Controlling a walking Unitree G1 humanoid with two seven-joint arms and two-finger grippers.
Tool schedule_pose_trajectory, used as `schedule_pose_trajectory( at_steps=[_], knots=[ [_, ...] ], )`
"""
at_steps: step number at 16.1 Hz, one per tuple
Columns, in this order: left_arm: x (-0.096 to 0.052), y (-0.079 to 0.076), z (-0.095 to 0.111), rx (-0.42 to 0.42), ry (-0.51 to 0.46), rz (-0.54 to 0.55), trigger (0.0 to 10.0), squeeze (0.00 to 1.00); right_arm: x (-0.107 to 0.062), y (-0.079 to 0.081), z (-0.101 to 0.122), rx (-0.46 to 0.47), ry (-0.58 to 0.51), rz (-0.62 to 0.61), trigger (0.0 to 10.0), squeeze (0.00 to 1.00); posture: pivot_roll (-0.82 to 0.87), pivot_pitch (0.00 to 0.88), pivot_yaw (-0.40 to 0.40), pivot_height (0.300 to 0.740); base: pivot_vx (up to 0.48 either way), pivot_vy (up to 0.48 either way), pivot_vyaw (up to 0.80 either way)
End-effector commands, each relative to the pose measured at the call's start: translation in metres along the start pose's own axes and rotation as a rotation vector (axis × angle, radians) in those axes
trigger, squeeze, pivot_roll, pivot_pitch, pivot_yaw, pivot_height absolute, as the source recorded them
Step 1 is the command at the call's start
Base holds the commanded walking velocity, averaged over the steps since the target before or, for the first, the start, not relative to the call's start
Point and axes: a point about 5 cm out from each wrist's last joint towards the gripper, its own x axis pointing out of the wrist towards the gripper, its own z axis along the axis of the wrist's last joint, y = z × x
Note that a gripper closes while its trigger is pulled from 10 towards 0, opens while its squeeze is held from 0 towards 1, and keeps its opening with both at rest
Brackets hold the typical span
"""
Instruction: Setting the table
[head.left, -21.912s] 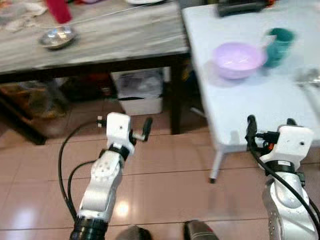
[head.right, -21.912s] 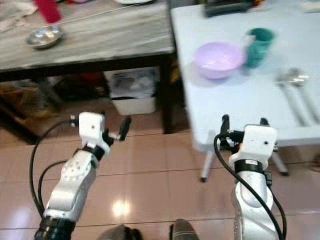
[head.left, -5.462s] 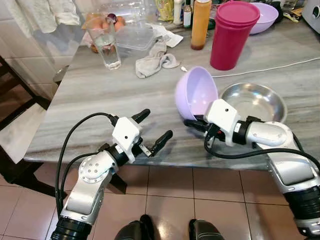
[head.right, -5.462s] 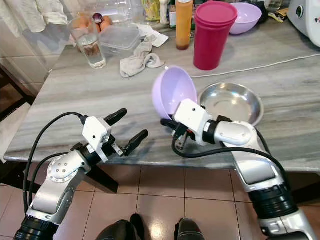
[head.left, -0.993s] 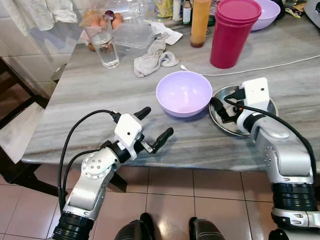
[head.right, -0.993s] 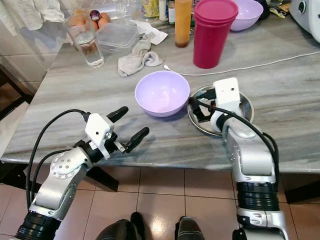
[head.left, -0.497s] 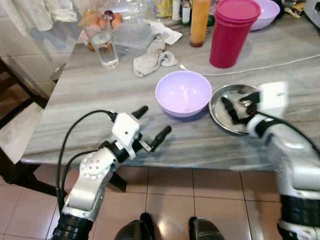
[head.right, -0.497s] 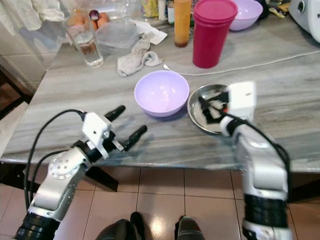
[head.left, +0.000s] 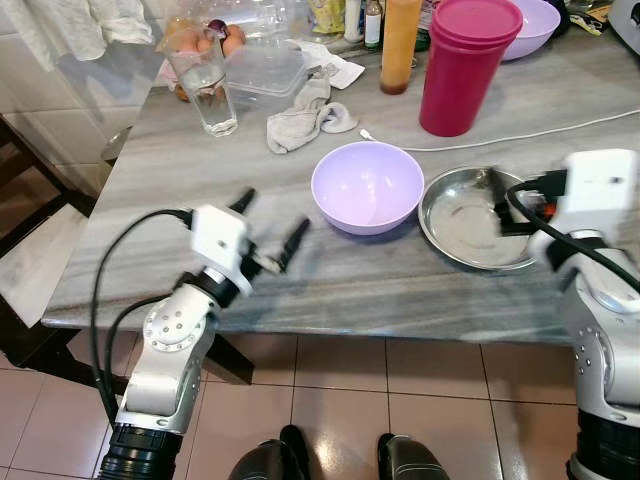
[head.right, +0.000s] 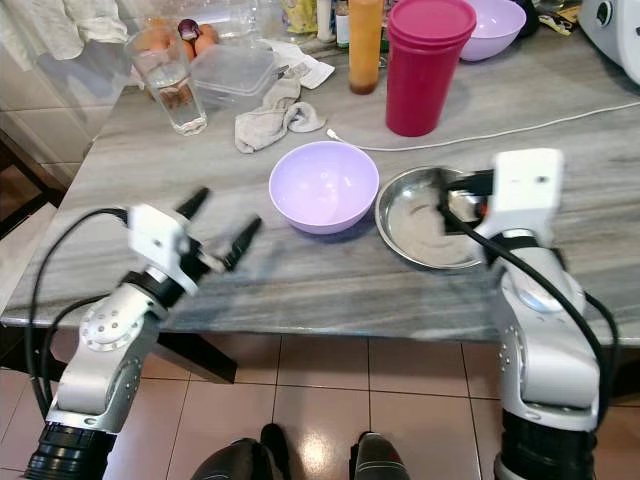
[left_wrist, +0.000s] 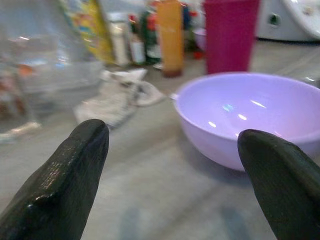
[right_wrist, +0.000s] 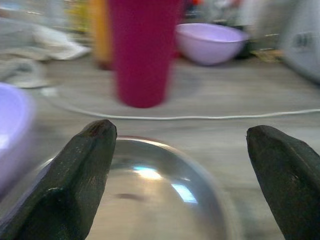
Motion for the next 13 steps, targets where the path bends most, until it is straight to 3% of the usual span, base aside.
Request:
schedule_pose_trajectory(
  at_steps=[1,3,5,6,9,11,13],
  knots=[
    [-0.005,0.004,0.001,0.014,0.013,0.056,10.0,0.00,-0.005,-0.003,0.004,-0.003,-0.030,-0.043,10.0,0.00,-0.32,0.233,0.106,0.740,0.000,0.000,0.00],
    [-0.008,0.009,0.003,0.038,0.012,0.160,10.0,0.00,-0.010,-0.003,0.007,0.045,-0.107,-0.025,10.0,0.00,-0.32,0.228,0.106,0.740,0.000,0.000,0.00],
    [-0.010,0.012,0.003,0.037,0.019,0.239,10.0,0.00,-0.013,-0.005,0.000,0.061,-0.050,-0.088,10.0,0.00,-0.32,0.226,0.106,0.740,0.000,0.000,0.00],
    [-0.010,0.011,0.003,0.036,0.026,0.244,10.0,0.00,-0.015,0.001,-0.003,0.158,-0.040,-0.022,10.0,0.00,-0.32,0.226,0.106,0.740,0.000,0.000,0.00],
    [-0.008,0.007,0.000,0.038,0.042,0.229,10.0,0.00,-0.022,0.003,-0.014,0.119,-0.011,-0.035,10.0,0.00,-0.32,0.216,0.105,0.740,0.000,0.000,0.00],
    [-0.006,0.005,-0.002,0.033,0.050,0.218,10.0,0.00,-0.022,-0.003,-0.024,0.040,0.035,-0.079,10.0,0.00,-0.32,0.210,0.105,0.740,0.000,0.000,0.00],
    [-0.002,0.002,-0.003,0.027,0.059,0.210,10.0,0.00,-0.017,-0.010,-0.030,0.037,0.082,-0.084,10.0,0.00,-0.32,0.205,0.105,0.740,0.000,0.000,0.00]
  ],
)
